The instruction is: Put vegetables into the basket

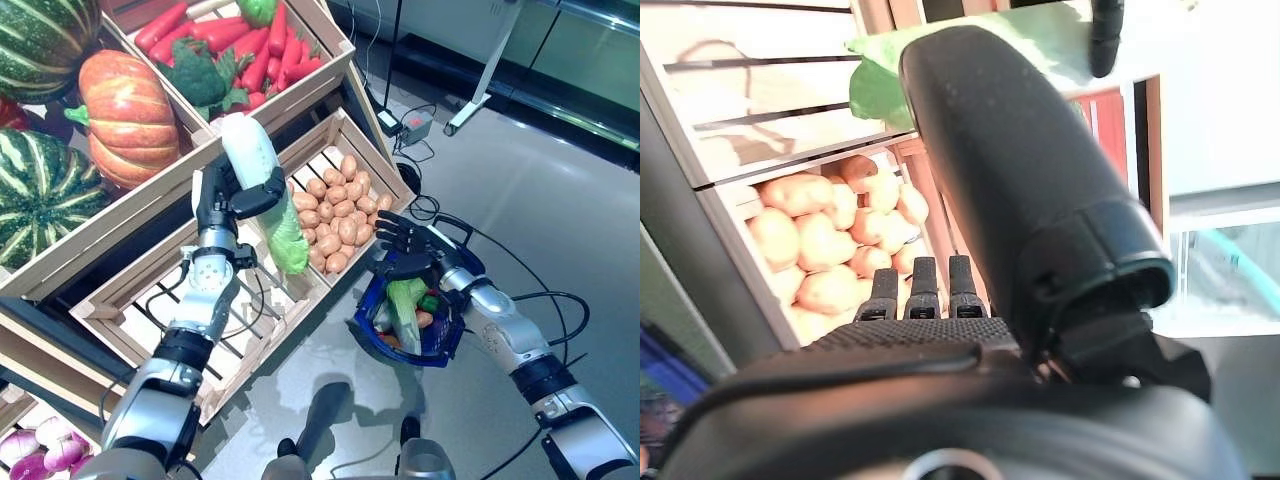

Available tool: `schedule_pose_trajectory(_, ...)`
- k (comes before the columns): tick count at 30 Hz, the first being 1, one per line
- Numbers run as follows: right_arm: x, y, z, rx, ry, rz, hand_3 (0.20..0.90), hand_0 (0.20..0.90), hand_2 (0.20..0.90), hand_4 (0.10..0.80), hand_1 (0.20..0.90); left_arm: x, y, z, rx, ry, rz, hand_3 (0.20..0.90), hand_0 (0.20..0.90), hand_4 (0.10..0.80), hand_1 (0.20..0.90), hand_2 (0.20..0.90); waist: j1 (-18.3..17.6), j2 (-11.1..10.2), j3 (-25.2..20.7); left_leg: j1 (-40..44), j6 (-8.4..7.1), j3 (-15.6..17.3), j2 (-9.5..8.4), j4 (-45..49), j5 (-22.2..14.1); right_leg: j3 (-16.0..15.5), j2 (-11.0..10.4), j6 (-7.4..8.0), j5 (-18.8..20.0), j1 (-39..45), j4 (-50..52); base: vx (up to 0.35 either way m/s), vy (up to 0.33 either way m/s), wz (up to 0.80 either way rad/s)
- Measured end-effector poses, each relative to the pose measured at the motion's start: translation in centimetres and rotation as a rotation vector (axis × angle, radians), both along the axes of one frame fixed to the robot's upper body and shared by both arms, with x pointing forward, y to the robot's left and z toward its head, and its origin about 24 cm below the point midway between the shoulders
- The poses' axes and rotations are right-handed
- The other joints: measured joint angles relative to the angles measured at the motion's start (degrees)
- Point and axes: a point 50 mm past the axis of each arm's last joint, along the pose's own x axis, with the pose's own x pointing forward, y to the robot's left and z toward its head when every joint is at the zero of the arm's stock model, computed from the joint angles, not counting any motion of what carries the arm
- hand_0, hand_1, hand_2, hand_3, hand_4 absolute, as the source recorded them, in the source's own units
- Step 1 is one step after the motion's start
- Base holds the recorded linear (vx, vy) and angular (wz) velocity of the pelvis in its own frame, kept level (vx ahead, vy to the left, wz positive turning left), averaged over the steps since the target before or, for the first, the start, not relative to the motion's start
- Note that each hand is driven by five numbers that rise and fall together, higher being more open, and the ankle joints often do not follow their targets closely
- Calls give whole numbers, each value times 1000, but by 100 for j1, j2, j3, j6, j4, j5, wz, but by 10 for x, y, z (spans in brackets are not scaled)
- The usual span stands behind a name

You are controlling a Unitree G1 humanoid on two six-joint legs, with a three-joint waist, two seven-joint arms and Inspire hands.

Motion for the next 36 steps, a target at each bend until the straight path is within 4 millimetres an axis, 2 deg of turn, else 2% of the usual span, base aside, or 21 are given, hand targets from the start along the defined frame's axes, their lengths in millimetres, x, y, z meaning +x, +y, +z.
schedule_pose_trajectory(7, -2, 15, 12, -35, -45, -82, 900, 900, 900, 800, 900, -12, -19, 5, -40, -70, -36, 300, 300, 400, 300, 300, 235, -53, -54, 106, -11, -31, -4, -85, 42, -27, 28, 43, 59, 184, -187, 24, -40, 3)
schedule_pose_trajectory(15, -3, 35, 11, -72, -13, -61, 900, 900, 900, 800, 900, -15, -28, 14, 16, -118, -62, 300, 300, 400, 300, 300, 339, -210, -289, 182, 11, -134, -47, -386, 286, -32, 14, 65, 72, 204, -191, 50, -27, 7)
schedule_pose_trajectory(28, -8, 49, -1, -92, 71, -17, 900, 900, 900, 800, 900, -22, -36, -4, 104, -66, -89, 300, 300, 400, 300, 300, 372, -205, -482, 296, 6, -213, -49, -599, 501, -45, 30, 78, 109, 279, -194, 21, -7, 3)
schedule_pose_trajectory(36, -9, 51, 3, -85, 55, -5, 900, 900, 900, 800, 900, -26, -35, -13, 121, -36, -89, 300, 300, 400, 300, 300, 351, -195, -659, 299, 5, -208, -51, -620, 505, -41, 34, 86, 123, 288, -240, 6, 4, 0)
